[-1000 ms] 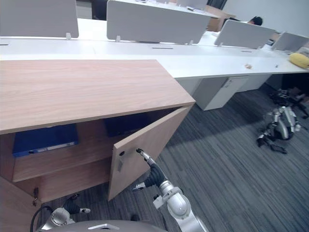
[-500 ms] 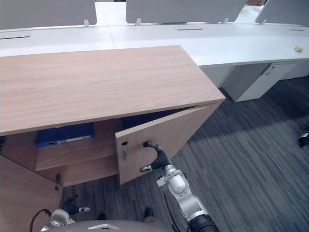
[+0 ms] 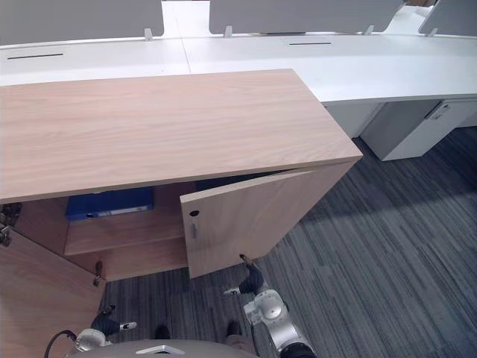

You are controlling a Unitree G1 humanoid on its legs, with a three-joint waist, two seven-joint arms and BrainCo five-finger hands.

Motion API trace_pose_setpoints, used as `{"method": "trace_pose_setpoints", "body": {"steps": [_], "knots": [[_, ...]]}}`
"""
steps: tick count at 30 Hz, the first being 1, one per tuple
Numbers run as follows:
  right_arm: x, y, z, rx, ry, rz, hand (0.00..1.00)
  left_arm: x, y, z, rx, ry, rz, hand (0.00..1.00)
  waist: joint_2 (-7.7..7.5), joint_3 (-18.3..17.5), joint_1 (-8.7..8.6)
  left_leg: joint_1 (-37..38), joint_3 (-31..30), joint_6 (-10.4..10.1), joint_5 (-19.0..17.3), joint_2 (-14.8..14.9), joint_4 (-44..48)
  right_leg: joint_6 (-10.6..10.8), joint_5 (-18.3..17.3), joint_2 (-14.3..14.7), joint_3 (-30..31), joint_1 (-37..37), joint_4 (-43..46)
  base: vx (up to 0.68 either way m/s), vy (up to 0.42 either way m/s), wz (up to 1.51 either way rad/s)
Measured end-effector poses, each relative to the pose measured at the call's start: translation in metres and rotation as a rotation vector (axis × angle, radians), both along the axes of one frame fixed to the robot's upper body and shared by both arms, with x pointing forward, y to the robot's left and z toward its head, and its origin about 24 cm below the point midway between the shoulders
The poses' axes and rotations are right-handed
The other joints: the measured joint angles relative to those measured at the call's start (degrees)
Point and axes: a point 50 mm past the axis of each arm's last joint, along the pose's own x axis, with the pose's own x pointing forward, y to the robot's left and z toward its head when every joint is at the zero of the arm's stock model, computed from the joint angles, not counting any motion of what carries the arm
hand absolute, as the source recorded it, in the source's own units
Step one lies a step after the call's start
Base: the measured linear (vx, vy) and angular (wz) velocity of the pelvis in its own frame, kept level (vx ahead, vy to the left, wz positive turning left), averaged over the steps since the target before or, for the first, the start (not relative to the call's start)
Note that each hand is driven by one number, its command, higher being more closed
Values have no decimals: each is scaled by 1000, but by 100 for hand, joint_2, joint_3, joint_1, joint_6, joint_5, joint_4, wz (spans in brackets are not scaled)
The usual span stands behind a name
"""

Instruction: Walk over to the cabinet, pick up the folder, carry it to the office cabinet, place the folder inside the office cabinet, then close the office cabinet door

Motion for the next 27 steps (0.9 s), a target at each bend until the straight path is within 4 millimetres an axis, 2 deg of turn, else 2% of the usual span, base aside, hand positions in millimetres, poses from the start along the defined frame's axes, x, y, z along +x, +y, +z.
{"method": "trace_pose_setpoints", "body": {"steps": [1,6,12,16,17,19,23,24,25,26,27], "knots": [[-10,-2,-7,0,45,-18,0,0,0,0,0,0,0,0,0,0,0,0,-4,0,0,0,0,1,0,0,-19,4,-3,0,0,0],[-35,-9,-26,11,174,-123,0,0,0,0,-1,1,2,0,6,7,-16,-4,-1,-2,10,-1,1,1,1,-2,-35,-1,9,-8,-3,0],[-35,-17,-28,35,179,-250,0,6,5,3,-20,-29,68,0,-5,86,-41,-444,-155,1,197,3,42,15,-207,-30,24,-661,748,-83,-26,12],[-38,-18,-29,63,182,-309,0,12,6,5,-41,-64,124,0,-40,170,-40,-518,-638,-79,296,21,37,38,-572,-18,29,-611,1112,-37,-52,72],[-41,-19,-30,65,193,-320,0,13,6,6,-50,-83,152,0,-69,156,13,-524,-798,-117,343,26,8,29,-648,31,27,-523,1114,-49,-69,68],[-41,-19,-31,70,198,-333,0,13,3,6,-66,-98,203,0,31,142,106,-709,-1109,-188,461,117,7,-24,-725,231,43,-446,915,-60,-87,78],[-34,-22,-28,65,173,-379,0,13,-1,5,-89,-117,278,0,210,269,142,-925,-1408,-301,601,150,7,-136,-730,331,-134,-452,964,-53,-54,64],[-29,-22,-26,63,157,-385,0,12,-6,5,-103,-123,309,0,297,314,169,-946,-1384,-298,513,166,6,-173,-714,333,-262,-456,1072,-35,-34,64],[-28,-23,-26,71,153,-403,0,11,-7,5,-110,-132,331,0,322,300,143,-1012,-1216,-240,252,193,4,-219,-697,282,-452,-449,1065,-26,-27,68],[-28,-23,-25,74,150,-410,0,12,-6,5,-114,-139,347,0,279,297,140,-1034,-1052,-215,-18,193,4,-234,-684,221,-543,-439,1020,-7,14,90],[-29,-21,-26,85,152,-427,0,15,-2,7,-117,-158,384,0,139,308,133,-1228,-418,-51,-137,222,570,-275,-656,-27,-803,-458,1022,-17,44,99]]}}
